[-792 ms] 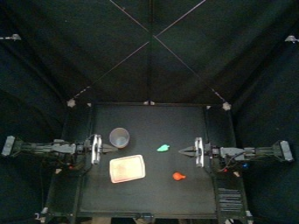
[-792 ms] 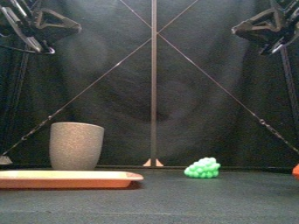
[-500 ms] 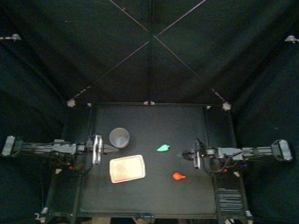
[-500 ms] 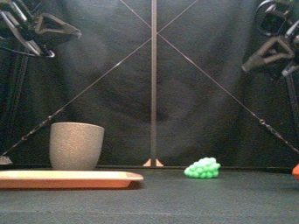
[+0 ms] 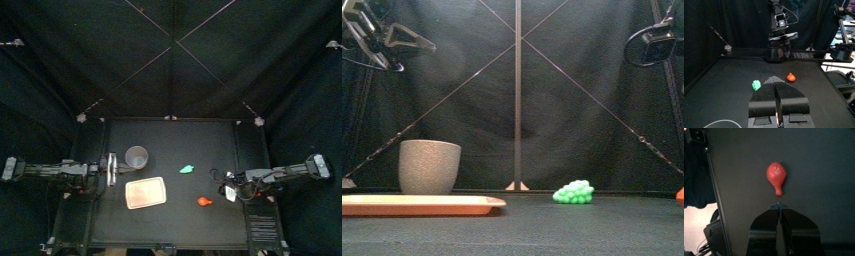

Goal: Pick the drumstick then place it in the grey bowl
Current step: Pick the drumstick

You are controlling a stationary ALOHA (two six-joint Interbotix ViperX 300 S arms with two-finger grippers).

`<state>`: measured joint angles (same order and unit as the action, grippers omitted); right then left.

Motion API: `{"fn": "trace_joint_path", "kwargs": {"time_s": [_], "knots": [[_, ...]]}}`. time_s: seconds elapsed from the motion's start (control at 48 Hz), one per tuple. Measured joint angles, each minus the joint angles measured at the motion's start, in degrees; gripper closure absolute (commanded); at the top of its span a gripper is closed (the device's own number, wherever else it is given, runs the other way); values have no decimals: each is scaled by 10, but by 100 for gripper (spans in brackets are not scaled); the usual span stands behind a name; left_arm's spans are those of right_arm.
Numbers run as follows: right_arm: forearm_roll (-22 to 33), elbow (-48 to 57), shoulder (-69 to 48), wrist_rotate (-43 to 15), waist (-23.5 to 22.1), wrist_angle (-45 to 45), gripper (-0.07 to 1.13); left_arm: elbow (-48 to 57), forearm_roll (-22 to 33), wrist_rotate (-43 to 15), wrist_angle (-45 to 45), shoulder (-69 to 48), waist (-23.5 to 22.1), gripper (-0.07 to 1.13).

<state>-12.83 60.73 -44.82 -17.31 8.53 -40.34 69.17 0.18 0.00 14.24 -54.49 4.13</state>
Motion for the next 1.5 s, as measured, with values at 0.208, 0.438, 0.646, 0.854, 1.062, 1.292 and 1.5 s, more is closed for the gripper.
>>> {"fn": "trace_joint_path", "kwargs": {"time_s": [0.208,0.438,0.646,0.854,1.062,1.292,1.5], "knots": [[41,-8,73,-4,94,100,100,4,0,-2,1,1,5,105],[74,-15,165,-6,112,130,98,7,0,-1,0,0,11,105],[66,-33,214,-11,112,133,72,10,0,0,1,1,11,105],[75,-34,231,-120,98,133,28,10,0,-1,2,1,11,105],[165,-34,254,-221,97,134,15,11,0,-1,10,1,11,105],[214,-34,299,-272,98,149,15,10,0,-1,16,1,11,105],[215,-36,347,-279,102,196,16,11,0,-1,18,1,11,105]]}}
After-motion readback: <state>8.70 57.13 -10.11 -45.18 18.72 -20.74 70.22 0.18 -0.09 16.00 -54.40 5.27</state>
